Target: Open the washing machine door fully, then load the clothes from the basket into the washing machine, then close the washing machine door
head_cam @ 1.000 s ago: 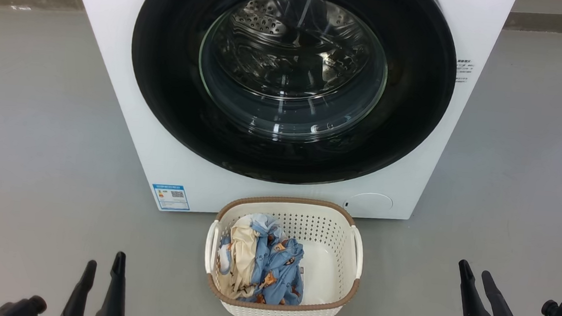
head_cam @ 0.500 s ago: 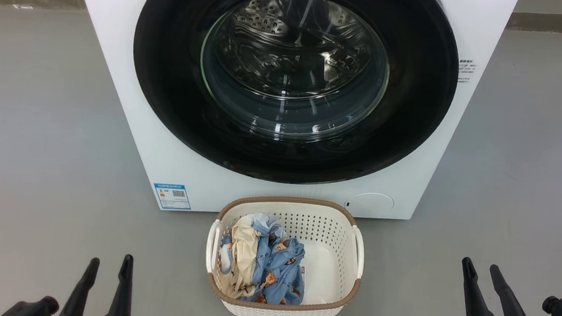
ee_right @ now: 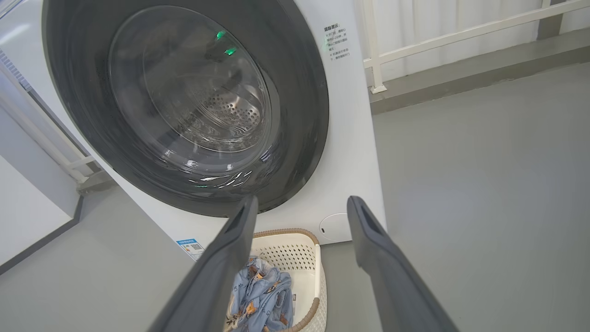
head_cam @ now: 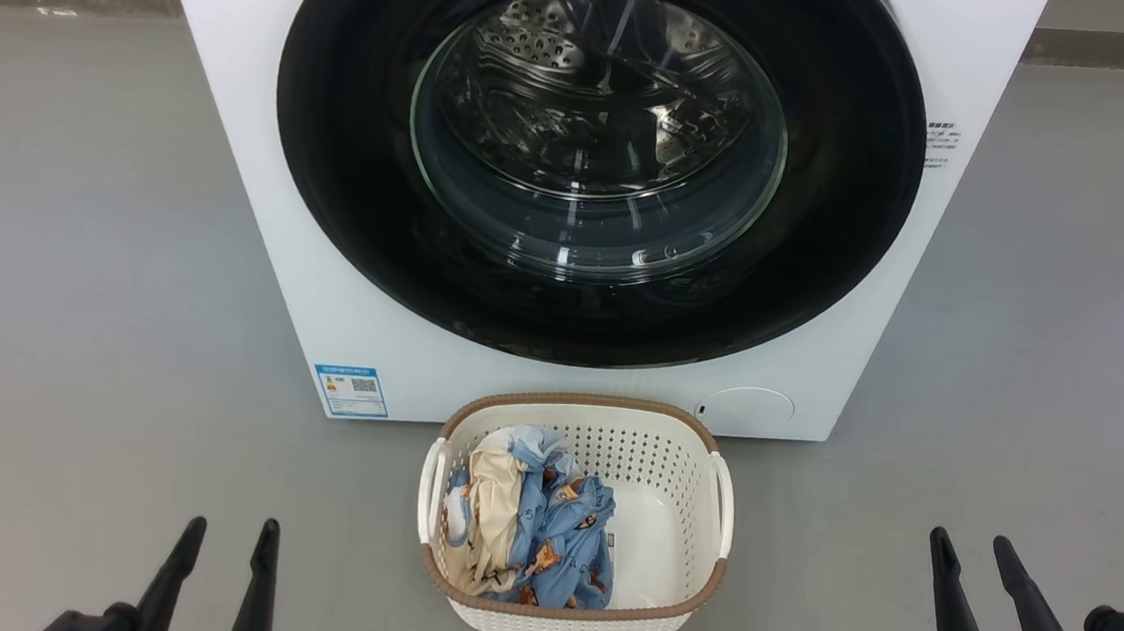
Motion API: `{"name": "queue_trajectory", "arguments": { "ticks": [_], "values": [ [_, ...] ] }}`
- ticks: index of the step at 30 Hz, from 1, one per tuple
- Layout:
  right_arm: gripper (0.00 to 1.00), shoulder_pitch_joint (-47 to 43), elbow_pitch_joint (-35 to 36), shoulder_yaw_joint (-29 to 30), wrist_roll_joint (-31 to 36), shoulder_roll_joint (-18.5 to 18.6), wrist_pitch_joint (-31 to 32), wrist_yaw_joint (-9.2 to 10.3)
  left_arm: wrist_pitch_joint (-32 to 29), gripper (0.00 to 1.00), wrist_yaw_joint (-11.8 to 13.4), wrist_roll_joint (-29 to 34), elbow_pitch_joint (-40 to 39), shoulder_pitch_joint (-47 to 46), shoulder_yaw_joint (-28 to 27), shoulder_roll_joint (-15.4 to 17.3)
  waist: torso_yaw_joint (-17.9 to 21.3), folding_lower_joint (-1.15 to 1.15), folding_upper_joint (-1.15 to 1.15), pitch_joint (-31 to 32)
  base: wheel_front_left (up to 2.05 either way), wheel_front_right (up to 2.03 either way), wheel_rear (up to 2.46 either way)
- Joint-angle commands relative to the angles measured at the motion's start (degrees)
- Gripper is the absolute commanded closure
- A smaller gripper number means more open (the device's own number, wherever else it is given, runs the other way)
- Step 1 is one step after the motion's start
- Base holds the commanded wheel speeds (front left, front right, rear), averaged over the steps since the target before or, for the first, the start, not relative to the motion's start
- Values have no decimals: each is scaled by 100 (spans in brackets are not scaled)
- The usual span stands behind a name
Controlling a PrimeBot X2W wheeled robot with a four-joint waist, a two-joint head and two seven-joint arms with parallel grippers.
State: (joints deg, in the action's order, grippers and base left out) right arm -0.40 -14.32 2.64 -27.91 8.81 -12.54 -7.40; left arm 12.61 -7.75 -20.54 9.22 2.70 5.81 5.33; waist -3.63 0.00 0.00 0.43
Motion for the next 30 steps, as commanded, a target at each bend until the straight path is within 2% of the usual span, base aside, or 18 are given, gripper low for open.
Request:
{"name": "queue_trajectory", "arguments": {
  "ticks": [1, 10, 23, 30],
  "values": [
    [0, -47, 173, -96, 198, 113, -93, -8, 85, 0, 24, 191, -177, -70, -142, 99, -6, 0, 0, -2, 0, 0, 0],
    [0, -91, 242, -82, 726, 162, -244, -9, 237, 0, 26, 726, -202, -62, -122, 150, -15, 0, 0, -15, 0, 0, 0],
    [0, -102, 268, -7, 760, 124, -246, -9, 239, 0, 26, 686, -171, -81, -205, 127, -13, 0, 0, -33, 0, 0, 0],
    [0, -96, 260, 0, 757, 124, -246, -9, 239, 0, 26, 907, -125, -84, -283, 113, 3, 0, 0, -18, 2, 2, -3]
  ]
}}
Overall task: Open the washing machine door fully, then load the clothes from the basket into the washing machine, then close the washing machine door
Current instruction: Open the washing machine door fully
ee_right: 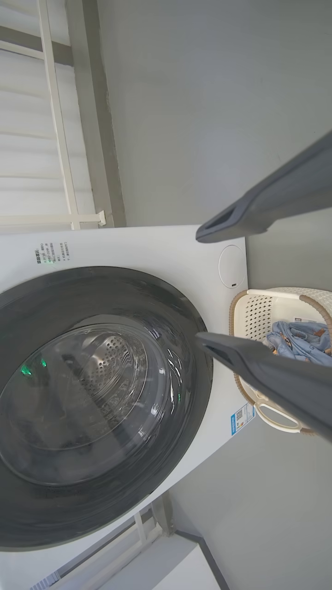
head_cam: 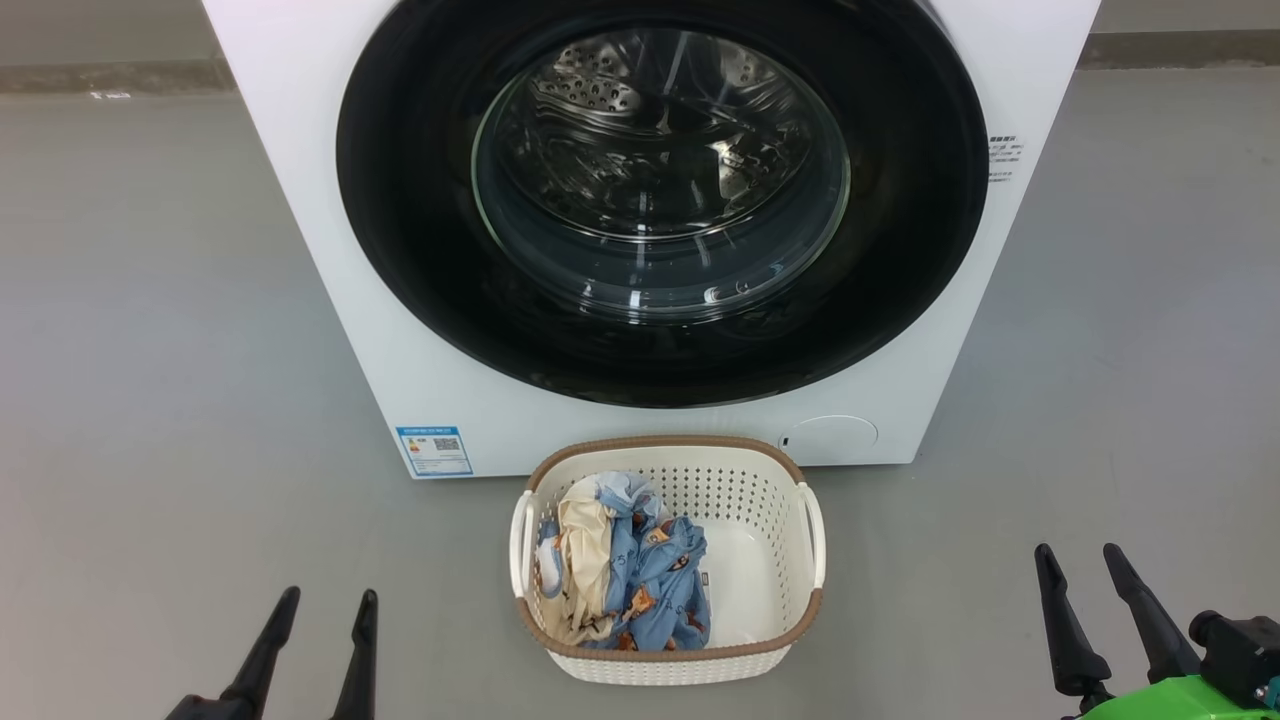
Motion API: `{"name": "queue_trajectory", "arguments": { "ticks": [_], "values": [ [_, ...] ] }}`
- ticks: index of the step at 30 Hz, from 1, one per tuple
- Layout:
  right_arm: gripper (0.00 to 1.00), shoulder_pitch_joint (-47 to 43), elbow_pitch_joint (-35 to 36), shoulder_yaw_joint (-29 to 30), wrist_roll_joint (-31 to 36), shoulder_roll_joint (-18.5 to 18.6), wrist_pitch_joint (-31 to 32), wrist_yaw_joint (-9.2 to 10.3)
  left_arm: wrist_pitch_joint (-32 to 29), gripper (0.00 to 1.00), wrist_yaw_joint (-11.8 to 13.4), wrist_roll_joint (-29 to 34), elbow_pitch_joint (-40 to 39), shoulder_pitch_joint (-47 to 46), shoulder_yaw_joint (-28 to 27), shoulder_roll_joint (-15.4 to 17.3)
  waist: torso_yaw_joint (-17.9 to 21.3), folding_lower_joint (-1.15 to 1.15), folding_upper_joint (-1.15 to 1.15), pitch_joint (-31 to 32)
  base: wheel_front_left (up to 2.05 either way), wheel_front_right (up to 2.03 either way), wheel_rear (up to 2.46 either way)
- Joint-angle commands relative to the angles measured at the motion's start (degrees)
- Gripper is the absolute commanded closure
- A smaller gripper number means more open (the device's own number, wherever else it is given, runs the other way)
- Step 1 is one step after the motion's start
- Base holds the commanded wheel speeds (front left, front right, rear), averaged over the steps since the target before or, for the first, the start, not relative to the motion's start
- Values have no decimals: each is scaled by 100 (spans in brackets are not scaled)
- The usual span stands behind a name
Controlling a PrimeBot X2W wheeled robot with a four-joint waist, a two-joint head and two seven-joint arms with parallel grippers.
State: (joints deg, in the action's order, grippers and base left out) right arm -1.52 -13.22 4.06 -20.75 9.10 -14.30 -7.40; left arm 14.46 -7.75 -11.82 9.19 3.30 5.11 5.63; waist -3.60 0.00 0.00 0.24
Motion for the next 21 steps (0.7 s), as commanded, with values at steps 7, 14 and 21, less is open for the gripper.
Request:
{"name": "queue_trajectory", "arguments": {
  "ticks": [7, 14, 21],
  "values": [
    [0, 15, 159, -124, 44, 87, -70, -9, 54, 0, 26, 174, -132, -150, -173, 94, 3, 0, 0, 10, 41, 41, -83],
    [0, 6, 164, -126, 44, 86, -70, -9, 54, 0, 26, 145, -149, -134, -142, 125, -2, 0, 0, 8, 98, 98, -196],
    [0, -5, 161, -147, 39, 96, -70, -9, 54, 0, 26, 108, -158, -119, -128, 135, -3, 0, 0, 15, 123, 123, -246]
  ]
}}
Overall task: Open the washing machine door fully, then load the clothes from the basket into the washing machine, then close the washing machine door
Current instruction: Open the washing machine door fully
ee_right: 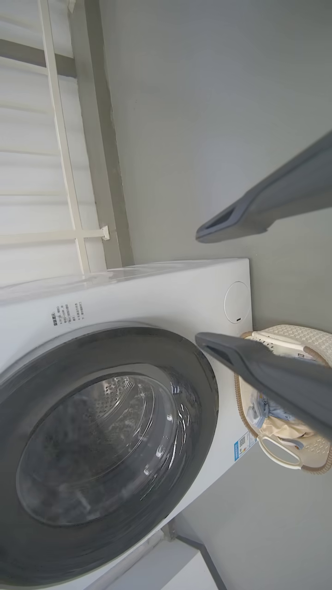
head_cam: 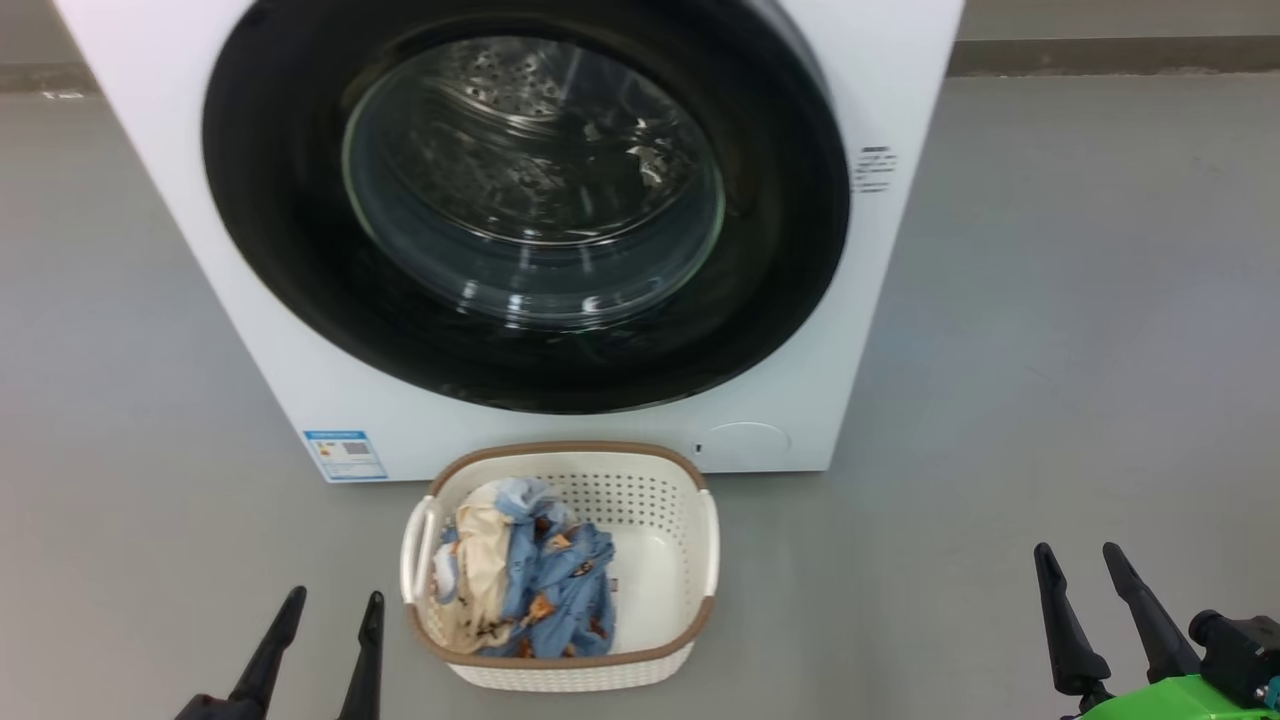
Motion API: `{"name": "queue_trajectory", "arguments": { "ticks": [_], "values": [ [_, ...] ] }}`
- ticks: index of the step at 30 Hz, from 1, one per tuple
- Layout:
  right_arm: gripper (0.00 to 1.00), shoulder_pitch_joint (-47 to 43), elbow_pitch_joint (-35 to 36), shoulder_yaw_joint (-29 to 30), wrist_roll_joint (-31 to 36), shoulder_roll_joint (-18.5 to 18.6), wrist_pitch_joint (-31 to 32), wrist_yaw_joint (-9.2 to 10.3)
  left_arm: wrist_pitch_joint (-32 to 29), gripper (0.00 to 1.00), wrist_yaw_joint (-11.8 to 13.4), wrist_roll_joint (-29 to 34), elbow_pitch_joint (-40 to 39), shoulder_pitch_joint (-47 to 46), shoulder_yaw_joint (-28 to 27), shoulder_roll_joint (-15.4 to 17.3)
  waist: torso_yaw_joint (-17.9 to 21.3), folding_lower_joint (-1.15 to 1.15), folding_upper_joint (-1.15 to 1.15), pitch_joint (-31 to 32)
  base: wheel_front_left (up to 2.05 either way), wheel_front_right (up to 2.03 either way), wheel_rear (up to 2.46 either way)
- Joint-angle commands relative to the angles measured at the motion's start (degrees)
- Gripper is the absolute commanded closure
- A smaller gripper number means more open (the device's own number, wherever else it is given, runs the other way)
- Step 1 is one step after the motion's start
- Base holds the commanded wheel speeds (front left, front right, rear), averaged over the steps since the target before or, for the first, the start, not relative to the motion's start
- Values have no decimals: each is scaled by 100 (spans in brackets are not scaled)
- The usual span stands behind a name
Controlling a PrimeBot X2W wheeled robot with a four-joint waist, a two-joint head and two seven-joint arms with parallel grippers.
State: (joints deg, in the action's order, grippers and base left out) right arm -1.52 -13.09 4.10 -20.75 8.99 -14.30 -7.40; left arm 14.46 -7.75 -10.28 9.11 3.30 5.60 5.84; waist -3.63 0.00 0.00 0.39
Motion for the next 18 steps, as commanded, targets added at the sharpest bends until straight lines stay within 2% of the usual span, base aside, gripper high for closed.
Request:
{"name": "queue_trajectory", "arguments": {
  "ticks": [1, 10, 18],
  "values": [
    [0, -4, 148, -151, 38, 108, -70, -9, 54, 0, 26, -53, -155, -119, -173, 115, 0, 0, 0, 0, 123, 123, -246],
    [0, -5, 147, -147, 40, 102, -70, -9, 54, 0, 26, -265, -282, -97, -189, 111, 10, 0, 0, 1, 103, 103, -206],
    [0, 11, 172, -120, 21, 76, -70, -9, 54, 0, 26, -304, -303, -82, -158, 104, 25, 0, 0, -5, 38, 38, -77]
  ]
}}
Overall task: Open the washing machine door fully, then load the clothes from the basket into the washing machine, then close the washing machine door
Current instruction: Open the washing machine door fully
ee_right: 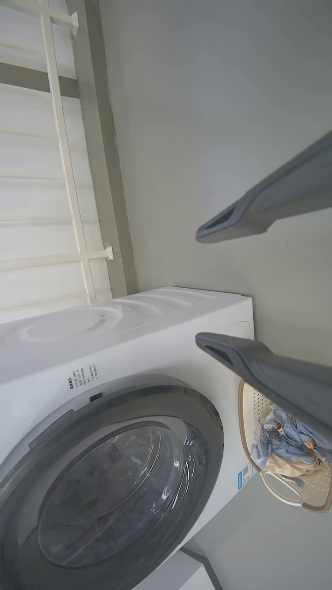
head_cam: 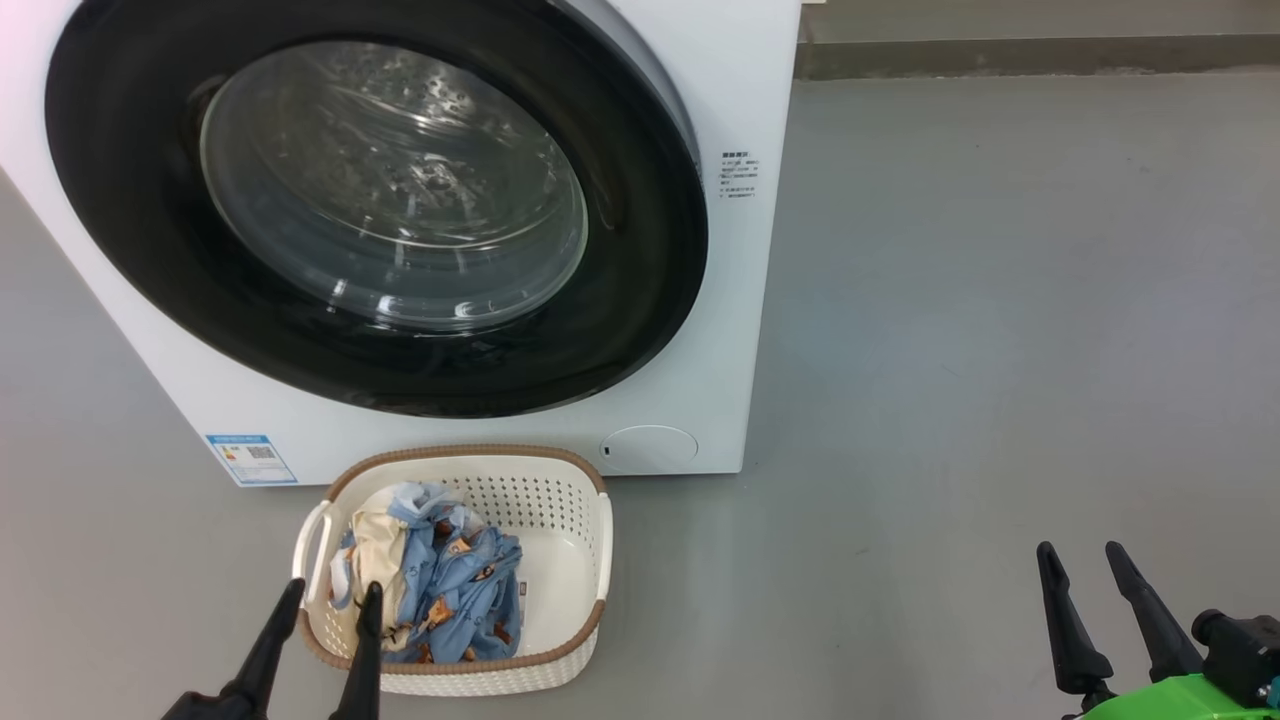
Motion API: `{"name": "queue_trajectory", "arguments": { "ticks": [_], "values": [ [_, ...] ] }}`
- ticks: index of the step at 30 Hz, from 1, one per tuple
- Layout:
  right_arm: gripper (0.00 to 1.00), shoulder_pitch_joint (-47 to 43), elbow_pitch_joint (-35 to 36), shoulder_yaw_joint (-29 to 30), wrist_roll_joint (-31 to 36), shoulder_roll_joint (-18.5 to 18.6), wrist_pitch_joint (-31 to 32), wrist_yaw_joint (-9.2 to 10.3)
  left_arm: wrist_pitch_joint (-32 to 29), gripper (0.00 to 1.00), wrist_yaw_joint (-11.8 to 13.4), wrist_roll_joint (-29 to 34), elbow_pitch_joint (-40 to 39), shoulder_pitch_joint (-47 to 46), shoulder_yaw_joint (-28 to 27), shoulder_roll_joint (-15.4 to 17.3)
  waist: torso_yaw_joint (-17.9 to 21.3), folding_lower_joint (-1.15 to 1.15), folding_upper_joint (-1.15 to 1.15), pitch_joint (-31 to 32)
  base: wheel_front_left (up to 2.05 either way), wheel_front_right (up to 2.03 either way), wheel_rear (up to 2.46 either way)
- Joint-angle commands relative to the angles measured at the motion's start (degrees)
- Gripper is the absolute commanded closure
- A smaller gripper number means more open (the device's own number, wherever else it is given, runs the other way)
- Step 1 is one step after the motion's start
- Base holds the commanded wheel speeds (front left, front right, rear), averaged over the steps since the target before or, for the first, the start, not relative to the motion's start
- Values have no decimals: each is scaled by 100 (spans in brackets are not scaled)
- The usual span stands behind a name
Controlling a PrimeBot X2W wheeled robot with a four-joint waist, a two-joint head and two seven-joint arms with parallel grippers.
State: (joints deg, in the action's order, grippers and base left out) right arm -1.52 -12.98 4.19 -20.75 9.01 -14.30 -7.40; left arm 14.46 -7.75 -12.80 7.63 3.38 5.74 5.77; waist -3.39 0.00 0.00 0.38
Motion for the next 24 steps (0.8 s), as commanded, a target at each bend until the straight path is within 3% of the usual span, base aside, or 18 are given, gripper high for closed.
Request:
{"name": "queue_trajectory", "arguments": {
  "ticks": [1, 7, 8, 9, 10, 24],
  "values": [
    [0, 11, 161, -129, 21, 74, -70, -9, 54, 0, 26, -52, -154, -90, -172, 111, 1, 0, 0, -4, 11, 11, -22],
    [0, 190, 260, -57, -324, -27, -70, -9, 54, 0, 26, -108, -158, -107, -105, 65, 2, 0, 0, -24, 1, 1, -1],
    [52, 249, 277, -57, -383, -19, -70, -9, 54, 0, 26, -120, -160, -109, -93, 58, 2, 0, 0, -28, 0, 0, 0],
    [72, 322, 296, -48, -449, -21, -70, -9, 54, 0, 26, -126, -161, -112, -85, 51, 3, 0, 0, -33, 0, 0, 0],
    [100, 397, 305, -54, -510, -20, -70, -9, 54, 0, 26, -132, -161, -115, -73, 41, 1, 0, 0, -38, 0, 0, 0],
    [100, 2179, 98, 57, -1358, -19, -70, -9, 54, 0, 26, -205, -167, -359, 124, -23, -305, 0, 0, -357, 0, 0, 0]
  ]
}}
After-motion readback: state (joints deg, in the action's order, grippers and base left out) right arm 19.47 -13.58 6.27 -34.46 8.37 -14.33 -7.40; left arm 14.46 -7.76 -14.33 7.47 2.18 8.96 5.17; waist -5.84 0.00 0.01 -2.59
